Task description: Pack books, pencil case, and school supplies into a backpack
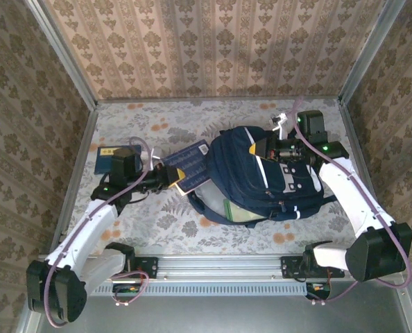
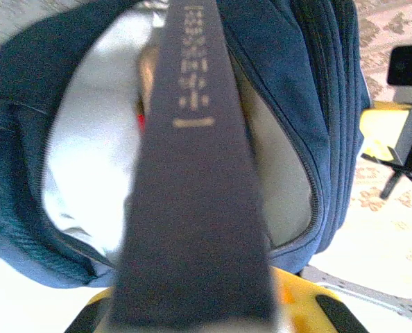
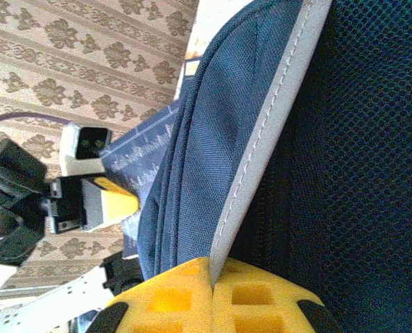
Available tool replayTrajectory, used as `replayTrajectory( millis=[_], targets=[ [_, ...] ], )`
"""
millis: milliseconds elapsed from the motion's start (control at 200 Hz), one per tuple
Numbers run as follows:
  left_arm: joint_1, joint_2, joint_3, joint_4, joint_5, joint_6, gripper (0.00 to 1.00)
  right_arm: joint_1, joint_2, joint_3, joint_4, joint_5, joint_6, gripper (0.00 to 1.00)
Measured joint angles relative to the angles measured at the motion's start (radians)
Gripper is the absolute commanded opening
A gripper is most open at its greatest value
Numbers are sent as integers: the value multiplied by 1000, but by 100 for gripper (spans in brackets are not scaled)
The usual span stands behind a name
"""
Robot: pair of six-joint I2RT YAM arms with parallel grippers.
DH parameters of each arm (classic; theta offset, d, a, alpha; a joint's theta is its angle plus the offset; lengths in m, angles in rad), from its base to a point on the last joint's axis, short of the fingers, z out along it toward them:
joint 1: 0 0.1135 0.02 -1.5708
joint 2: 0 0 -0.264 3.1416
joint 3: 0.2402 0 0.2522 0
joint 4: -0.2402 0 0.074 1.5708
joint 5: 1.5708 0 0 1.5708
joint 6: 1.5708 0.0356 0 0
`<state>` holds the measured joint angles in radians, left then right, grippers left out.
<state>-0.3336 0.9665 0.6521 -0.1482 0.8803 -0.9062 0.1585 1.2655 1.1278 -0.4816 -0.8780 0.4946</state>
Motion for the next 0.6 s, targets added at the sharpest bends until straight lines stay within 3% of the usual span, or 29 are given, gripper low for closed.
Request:
replayTrajectory(
  millis=[345, 600],
  targets=[
    [-179, 211, -54, 348, -2, -187, 0, -13, 21, 0, 82, -73, 86, 0],
    [-348, 548, 37, 677, -94, -290, 0, -14, 26, -7, 142, -96, 136, 0]
  ],
)
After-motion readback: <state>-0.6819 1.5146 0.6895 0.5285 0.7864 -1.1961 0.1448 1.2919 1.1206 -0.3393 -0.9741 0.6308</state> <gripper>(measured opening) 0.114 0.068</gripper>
